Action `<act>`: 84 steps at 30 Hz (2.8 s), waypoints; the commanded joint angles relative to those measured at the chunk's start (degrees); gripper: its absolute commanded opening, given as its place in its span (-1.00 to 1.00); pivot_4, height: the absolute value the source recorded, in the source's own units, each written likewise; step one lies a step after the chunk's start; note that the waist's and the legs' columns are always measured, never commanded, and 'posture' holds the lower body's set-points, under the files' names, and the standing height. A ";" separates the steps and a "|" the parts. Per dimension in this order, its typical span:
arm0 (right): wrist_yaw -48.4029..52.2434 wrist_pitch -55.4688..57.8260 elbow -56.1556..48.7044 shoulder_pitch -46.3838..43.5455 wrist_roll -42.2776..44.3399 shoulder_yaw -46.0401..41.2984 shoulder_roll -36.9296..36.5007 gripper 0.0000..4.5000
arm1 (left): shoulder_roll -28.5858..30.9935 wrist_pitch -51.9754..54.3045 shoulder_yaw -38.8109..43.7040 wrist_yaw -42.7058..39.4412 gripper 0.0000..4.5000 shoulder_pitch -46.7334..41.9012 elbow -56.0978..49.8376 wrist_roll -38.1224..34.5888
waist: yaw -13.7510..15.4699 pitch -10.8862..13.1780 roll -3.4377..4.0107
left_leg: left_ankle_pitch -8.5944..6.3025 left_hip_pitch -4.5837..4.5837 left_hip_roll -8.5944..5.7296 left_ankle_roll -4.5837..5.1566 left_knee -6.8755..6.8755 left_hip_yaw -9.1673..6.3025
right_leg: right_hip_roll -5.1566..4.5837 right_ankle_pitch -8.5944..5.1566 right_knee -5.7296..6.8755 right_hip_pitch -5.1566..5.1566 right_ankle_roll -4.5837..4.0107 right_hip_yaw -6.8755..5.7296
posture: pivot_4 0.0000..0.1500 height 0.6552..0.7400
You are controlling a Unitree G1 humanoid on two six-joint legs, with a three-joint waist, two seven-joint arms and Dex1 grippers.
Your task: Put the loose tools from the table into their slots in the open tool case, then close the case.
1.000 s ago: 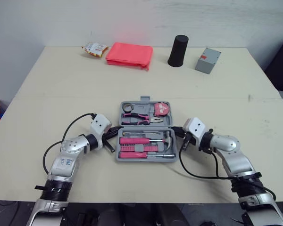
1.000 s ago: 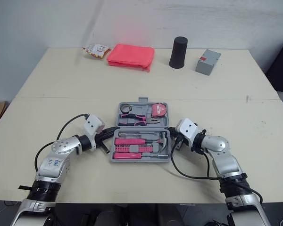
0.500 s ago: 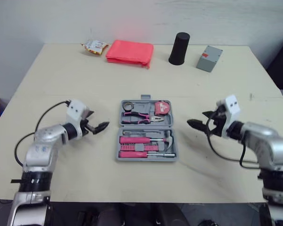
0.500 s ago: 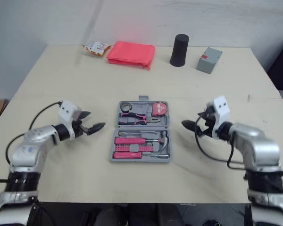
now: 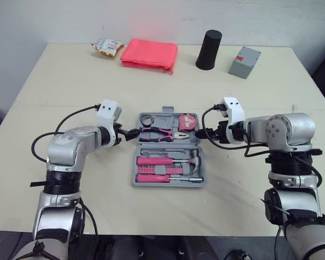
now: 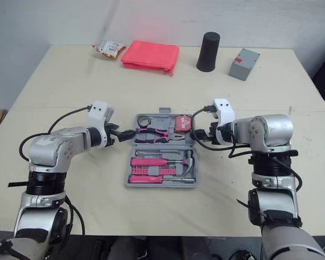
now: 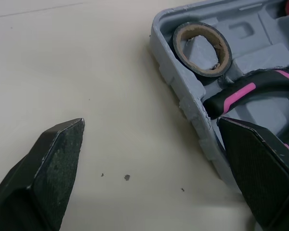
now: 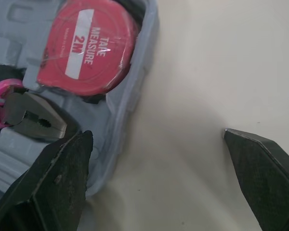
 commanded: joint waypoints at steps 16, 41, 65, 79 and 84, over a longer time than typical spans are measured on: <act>-6.82 0.84 4.08 -3.21 -4.80 -0.43 7.33 1.00 | -1.95 -0.89 -1.68 5.44 0.97 -2.38 2.28 3.51 | -0.21 -0.01 -0.02 | 0.65 0.34 -0.07 -0.23 -0.01 -0.06 | 0.02 0.09 0.77 0.02 -0.16 0.02 | 1.00 1.00; -0.84 -32.37 -7.55 9.21 -8.84 1.92 7.69 -0.99 | -8.49 -22.10 3.68 -2.11 -1.00 3.07 1.66 -0.71 | 0.06 -0.09 -0.19 | 0.75 0.66 -0.22 -0.29 -0.19 -0.07 | -0.03 0.10 0.71 0.31 -0.16 0.02 | 1.00 1.00; -1.26 -125.27 12.62 41.36 -37.84 10.05 -14.78 0.22 | 10.65 -101.78 1.57 -15.51 0.23 30.27 18.85 14.63 | -0.16 -0.02 -0.29 | 0.57 1.48 -0.11 -0.05 -0.48 -0.16 | -0.05 0.27 -0.27 1.53 -0.10 -0.06 | 1.00 1.00; 20.26 -95.20 -16.80 62.07 -1.69 2.91 -23.84 -0.60 | 11.41 -74.66 2.25 -26.35 -0.53 20.84 14.47 -0.80 | 1.17 0.05 -0.49 | 0.56 2.15 -0.15 0.00 -1.17 -0.29 | -0.07 0.52 -0.91 2.31 -0.14 -0.26 | 1.00 1.00; 25.80 -82.41 -26.66 62.42 0.04 7.19 -26.04 -1.00 | 6.72 -68.06 -6.11 -30.40 -0.98 9.55 18.93 3.03 | 1.60 0.06 -0.49 | 0.58 2.10 -0.10 -0.09 -1.14 -0.22 | 0.03 0.51 -0.98 2.21 -0.13 -0.21 | 1.00 1.00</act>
